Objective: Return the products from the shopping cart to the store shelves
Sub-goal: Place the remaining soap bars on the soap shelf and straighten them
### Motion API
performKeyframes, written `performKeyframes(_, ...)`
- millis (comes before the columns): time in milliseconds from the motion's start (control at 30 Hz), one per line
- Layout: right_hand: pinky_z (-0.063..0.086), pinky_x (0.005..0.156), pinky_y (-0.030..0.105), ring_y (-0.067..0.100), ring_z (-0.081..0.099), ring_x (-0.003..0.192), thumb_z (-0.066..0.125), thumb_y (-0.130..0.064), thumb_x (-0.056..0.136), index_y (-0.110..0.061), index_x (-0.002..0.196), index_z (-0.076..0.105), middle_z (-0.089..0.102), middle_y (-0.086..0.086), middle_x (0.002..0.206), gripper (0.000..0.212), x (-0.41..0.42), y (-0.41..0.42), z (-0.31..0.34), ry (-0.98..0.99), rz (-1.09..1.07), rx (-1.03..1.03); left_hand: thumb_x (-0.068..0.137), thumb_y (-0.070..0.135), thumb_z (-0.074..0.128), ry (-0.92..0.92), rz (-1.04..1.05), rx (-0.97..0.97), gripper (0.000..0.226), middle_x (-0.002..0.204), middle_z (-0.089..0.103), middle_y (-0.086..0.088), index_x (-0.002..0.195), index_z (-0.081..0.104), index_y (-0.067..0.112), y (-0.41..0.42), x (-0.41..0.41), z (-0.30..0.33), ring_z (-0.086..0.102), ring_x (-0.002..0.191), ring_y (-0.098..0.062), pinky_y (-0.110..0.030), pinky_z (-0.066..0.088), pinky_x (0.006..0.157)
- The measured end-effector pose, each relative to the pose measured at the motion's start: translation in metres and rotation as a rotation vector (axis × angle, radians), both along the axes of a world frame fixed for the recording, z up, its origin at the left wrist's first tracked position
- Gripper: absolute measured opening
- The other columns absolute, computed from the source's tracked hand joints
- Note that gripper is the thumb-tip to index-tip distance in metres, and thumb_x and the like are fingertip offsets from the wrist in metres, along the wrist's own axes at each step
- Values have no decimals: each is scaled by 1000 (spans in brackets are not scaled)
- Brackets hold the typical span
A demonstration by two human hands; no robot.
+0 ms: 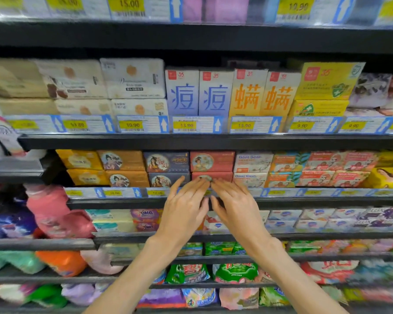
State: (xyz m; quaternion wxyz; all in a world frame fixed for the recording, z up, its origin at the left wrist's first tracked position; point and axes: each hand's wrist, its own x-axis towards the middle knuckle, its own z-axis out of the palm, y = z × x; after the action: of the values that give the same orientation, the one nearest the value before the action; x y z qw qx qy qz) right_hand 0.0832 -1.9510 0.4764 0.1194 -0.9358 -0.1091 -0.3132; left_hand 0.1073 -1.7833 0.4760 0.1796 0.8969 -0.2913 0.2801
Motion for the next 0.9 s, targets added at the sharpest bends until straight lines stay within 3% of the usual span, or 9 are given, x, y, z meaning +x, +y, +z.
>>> performKeyframes(233,40,111,35,13,62,121,48,-27,95,-15,122,69,69,2,126,37,-2,9,-4,5,-32,10,99,26,46,24,-30,-25,40,137,64,2,131,65,13,3,5,-4,56,131,-9,-36,30,120)
performKeyframes(533,45,108,36,15,65,117,66,-20,90,-15,119,71,71,2,123,30,-2,5,-5,-31,-17,26,95,21,58,34,18,-82,34,129,69,-2,126,69,11,1,1,0,63,121,-12,-30,36,117)
performKeyframes(700,48,97,41,19,64,113,63,-16,93,-14,118,69,70,-1,119,26,-7,-8,9,-122,35,84,96,15,57,-81,15,-126,29,126,66,-1,123,67,13,4,-4,10,55,127,-20,-37,41,110)
performKeyframes(800,46,97,40,26,59,114,60,-18,96,-12,120,67,66,4,121,25,-4,-18,33,-245,-36,107,95,10,58,-209,66,-137,31,130,60,-6,127,63,9,1,6,27,47,133,-27,-44,36,113)
performKeyframes(900,46,93,45,34,54,109,60,-22,95,-9,121,63,62,12,114,29,8,-25,56,-239,-160,30,95,14,60,-247,172,-101,35,130,57,-9,130,59,11,-3,20,41,47,129,-32,-48,32,115)
